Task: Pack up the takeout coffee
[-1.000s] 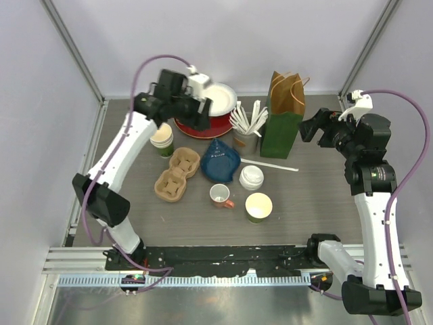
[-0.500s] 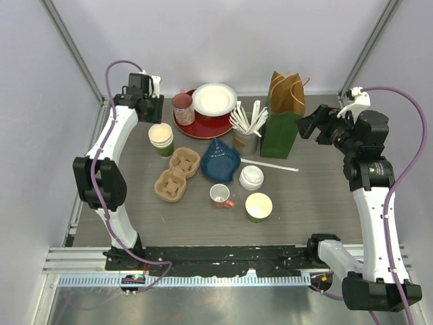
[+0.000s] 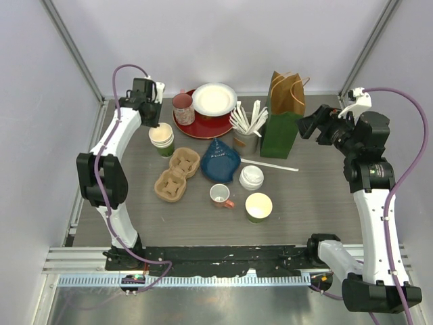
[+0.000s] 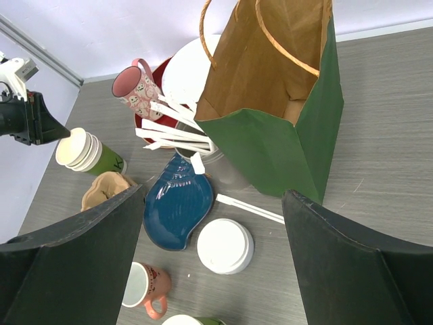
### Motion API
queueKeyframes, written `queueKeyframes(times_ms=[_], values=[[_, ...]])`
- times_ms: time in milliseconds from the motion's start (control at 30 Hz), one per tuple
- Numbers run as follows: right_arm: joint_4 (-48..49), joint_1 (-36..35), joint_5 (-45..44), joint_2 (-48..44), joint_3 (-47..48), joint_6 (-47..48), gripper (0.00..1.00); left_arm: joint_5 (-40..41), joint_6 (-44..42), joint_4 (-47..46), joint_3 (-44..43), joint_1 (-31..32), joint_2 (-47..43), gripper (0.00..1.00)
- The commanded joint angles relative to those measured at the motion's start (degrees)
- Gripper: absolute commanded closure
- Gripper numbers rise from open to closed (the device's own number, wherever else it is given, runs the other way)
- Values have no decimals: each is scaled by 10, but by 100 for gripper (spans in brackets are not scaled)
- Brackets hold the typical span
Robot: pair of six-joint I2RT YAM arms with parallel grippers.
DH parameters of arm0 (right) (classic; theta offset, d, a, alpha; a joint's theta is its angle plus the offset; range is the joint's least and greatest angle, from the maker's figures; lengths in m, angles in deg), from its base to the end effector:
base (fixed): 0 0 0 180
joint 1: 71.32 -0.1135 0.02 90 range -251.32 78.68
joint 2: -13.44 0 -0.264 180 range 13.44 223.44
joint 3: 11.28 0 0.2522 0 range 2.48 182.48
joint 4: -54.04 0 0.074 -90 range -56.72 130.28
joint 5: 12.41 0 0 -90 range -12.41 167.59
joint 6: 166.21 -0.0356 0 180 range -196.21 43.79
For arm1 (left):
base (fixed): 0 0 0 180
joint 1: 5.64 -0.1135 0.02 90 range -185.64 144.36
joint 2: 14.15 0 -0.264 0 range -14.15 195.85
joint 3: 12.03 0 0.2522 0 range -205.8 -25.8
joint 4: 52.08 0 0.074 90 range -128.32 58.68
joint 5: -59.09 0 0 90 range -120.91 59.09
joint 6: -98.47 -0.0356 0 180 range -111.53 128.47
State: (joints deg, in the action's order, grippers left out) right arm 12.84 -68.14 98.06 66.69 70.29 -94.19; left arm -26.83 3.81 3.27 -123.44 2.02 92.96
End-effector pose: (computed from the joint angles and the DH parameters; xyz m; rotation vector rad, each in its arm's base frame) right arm 0.1891 0.0020 0.4207 0.0754 1.8079 0.5046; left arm 0.4146 -0.0532 0.2996 0.2331 2.4487 0.0648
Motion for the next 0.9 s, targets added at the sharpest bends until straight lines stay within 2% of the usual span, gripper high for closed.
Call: queueKeyframes(times_ms=[0,67,167,433,667,867], values=[[25,-1,4,-10,0,-5,13,8,-20,-32,10,0,-14,76],[27,0,6,-9,-1,-7,13,19,-27,-39,8,1,-14,71],[30,-1,10,-9,-3,-9,13,25,-46,-41,3,0,-11,70],[30,-1,13,-16,-8,-8,12,21,-46,-32,-2,-6,10,72],[24,-1,7,-18,0,0,13,-37,-39,-15,-9,-13,4,87],[24,-1,9,-17,7,1,13,-64,-35,-14,-18,-16,-20,90]])
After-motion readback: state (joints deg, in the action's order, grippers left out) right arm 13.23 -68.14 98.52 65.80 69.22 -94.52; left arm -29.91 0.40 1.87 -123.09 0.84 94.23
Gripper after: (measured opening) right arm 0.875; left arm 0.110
